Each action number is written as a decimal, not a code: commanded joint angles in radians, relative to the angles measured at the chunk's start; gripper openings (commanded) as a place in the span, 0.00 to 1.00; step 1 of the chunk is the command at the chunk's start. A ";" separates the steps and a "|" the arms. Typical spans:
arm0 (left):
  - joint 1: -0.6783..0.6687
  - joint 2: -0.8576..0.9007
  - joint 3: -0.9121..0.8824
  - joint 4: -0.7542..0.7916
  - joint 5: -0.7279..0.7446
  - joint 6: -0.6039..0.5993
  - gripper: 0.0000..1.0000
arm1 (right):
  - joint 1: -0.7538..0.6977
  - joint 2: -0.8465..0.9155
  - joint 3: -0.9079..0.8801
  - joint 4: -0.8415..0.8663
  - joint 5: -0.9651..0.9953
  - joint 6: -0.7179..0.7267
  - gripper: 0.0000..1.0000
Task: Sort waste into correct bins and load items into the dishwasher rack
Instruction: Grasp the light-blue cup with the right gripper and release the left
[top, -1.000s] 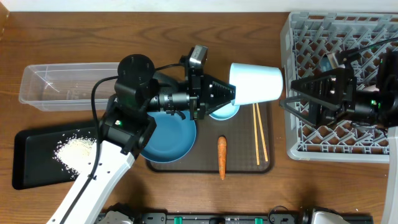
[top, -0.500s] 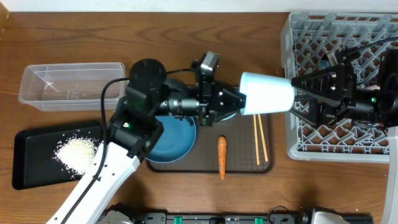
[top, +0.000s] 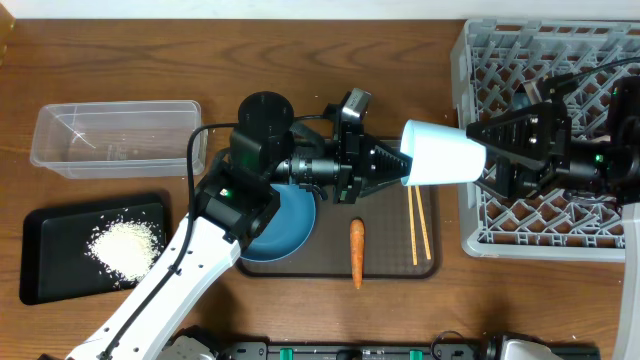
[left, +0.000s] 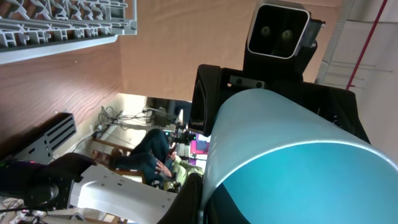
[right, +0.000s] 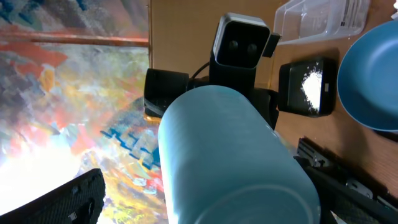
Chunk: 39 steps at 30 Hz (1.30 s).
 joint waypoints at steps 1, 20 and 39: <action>-0.007 0.000 0.002 0.002 -0.004 0.003 0.06 | 0.017 0.003 0.009 0.011 -0.037 0.016 0.98; -0.007 0.000 0.002 0.002 0.001 -0.005 0.06 | 0.017 0.003 0.009 0.021 -0.036 0.024 0.69; -0.007 0.000 0.002 0.002 0.001 -0.005 0.17 | 0.017 0.003 0.009 0.025 -0.035 0.028 0.52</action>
